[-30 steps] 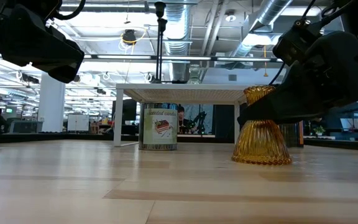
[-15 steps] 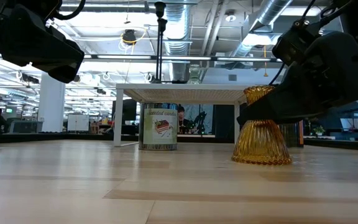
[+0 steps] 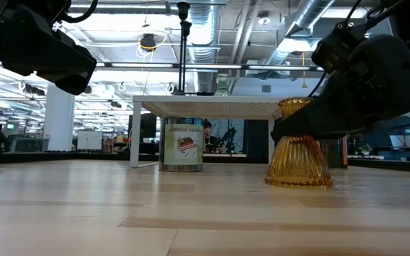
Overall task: Pick & Place candle stick holders
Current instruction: Put the orange glass on the shelf
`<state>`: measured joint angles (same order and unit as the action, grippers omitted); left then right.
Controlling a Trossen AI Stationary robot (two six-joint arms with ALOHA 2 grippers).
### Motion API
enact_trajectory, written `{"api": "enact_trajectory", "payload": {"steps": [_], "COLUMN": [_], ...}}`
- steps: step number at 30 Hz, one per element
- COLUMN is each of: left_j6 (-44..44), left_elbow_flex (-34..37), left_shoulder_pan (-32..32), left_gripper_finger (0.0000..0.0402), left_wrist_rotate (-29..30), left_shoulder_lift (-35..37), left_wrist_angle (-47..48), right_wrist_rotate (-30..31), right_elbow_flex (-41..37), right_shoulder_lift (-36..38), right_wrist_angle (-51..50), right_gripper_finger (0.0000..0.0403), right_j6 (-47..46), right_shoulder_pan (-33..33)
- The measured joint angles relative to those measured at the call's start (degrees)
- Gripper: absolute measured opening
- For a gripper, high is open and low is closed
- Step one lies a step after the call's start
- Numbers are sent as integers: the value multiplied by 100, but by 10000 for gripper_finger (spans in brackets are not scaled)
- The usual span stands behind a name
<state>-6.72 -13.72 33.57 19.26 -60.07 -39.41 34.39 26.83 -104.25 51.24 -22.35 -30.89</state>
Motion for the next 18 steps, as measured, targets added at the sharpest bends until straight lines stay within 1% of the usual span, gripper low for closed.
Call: {"api": "enact_trajectory", "payload": {"steps": [12, 18], "left_j6": [0, 0], "left_elbow_flex": [0, 0], "left_shoulder_pan": [-1, 1], "left_gripper_finger": [8, 8], "left_wrist_rotate": [1, -1], "left_shoulder_lift": [1, 0], "left_wrist_angle": [1, 1], "right_wrist_rotate": [15, 11], "right_elbow_flex": [0, 0], "right_shoulder_lift": [2, 0], "right_wrist_angle": [66, 117], "right_gripper_finger": [125, 126], "right_j6": [41, 35], "right_shoulder_pan": [62, 70]}}
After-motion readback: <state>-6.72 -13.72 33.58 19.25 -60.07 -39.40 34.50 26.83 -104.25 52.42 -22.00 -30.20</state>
